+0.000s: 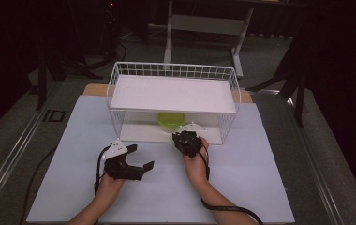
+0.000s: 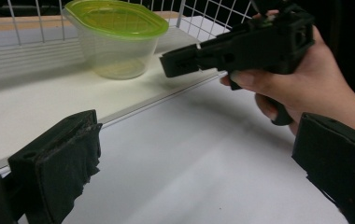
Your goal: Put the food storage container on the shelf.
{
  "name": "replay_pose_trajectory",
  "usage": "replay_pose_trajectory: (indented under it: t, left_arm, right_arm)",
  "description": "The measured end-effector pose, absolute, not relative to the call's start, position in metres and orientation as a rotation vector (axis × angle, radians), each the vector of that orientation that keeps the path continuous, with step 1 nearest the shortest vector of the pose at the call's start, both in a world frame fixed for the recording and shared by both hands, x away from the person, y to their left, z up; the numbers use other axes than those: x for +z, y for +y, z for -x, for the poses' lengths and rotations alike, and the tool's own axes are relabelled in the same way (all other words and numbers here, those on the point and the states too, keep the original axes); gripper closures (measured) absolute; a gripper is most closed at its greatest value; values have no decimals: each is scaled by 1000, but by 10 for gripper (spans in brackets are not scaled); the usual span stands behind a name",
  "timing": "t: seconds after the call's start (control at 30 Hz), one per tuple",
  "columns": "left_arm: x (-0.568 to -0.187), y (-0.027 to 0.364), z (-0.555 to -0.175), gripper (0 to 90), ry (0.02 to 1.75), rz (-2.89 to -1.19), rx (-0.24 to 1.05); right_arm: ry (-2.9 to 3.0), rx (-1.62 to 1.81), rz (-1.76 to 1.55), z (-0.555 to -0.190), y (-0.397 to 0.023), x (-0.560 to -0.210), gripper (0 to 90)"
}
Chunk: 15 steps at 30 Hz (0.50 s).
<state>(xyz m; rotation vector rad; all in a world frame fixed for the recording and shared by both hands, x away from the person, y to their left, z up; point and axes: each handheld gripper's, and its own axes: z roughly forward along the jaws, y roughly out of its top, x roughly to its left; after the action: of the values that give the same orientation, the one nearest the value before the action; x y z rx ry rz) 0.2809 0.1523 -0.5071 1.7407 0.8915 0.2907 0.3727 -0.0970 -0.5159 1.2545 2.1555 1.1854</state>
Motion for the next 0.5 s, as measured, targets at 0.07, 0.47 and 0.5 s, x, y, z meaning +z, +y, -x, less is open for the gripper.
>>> replay_pose_trajectory:
  t: [0.07, 0.47, 0.5]
  left_arm:
    - [-507, 154, -281, 19, 894, -1734, 290]
    - [-497, 156, -283, 19, 875, -1733, 300]
    - [-496, 156, -284, 19, 870, -1740, 297]
  right_arm:
    - [2160, 1184, -1236, -368, -100, -516, 790]
    - [2217, 1263, -1176, -339, -119, -508, 420]
    - [2213, 1262, -1161, -337, -121, -507, 388]
